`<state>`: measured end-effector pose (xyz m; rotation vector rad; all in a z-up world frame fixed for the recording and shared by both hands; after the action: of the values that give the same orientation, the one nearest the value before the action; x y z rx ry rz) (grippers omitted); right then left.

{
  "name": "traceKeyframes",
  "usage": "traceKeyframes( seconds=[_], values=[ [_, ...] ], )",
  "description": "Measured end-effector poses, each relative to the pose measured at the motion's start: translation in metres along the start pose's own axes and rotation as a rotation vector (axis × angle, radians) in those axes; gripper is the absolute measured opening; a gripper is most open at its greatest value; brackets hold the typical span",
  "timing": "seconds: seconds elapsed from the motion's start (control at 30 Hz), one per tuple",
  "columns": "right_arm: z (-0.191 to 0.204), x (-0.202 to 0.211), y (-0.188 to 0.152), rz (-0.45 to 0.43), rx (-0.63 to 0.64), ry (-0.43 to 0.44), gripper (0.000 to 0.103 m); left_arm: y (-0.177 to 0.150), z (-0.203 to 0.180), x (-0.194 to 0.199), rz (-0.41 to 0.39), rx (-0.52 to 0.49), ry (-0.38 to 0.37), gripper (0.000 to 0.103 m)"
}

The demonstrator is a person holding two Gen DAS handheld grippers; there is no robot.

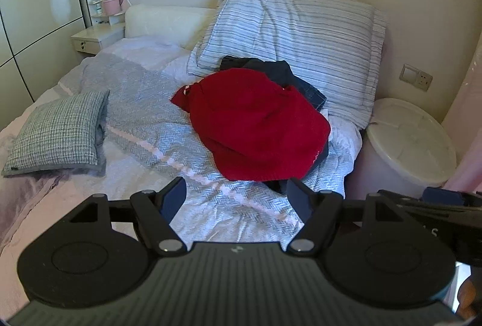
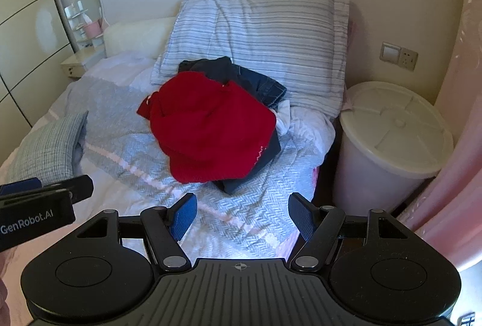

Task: Fold clothes
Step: 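Move both grippers toward the red sweater on the clothes pile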

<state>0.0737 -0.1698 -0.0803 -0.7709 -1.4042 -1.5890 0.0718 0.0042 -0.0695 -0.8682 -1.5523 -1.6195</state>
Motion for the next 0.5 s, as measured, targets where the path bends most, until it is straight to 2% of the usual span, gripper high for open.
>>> traceKeyframes(
  seconds=[0.17,0.27,0.5],
  values=[
    [0.002,0.001,0.002,-0.017,-0.008,-0.033,0.071,-0.007,0.004,-0.001,0.013,0.004,-0.001,0.071],
    [0.02,0.006,-0.006,-0.037,-0.018,-0.071,0.071,-0.008,0.023,-0.005,0.048,0.009,-0.053,0.071],
    [0.062,0.001,0.003,-0.036,-0.052,-0.07,0.071,-0.015,0.071,0.0,0.03,-0.015,-0.045,0.071]
  ],
)
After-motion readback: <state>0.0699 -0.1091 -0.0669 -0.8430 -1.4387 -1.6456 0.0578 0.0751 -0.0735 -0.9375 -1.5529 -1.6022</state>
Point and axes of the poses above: each gripper's, at about its wrist camera, not at the fingertips, and x roughly against the way its jaws point, z to its left, y to its top, the point moved 10 cm from there along -x, roughly the way its jaws point, and after that the axes turned 15 degrees about z, right-handed, at the moved point
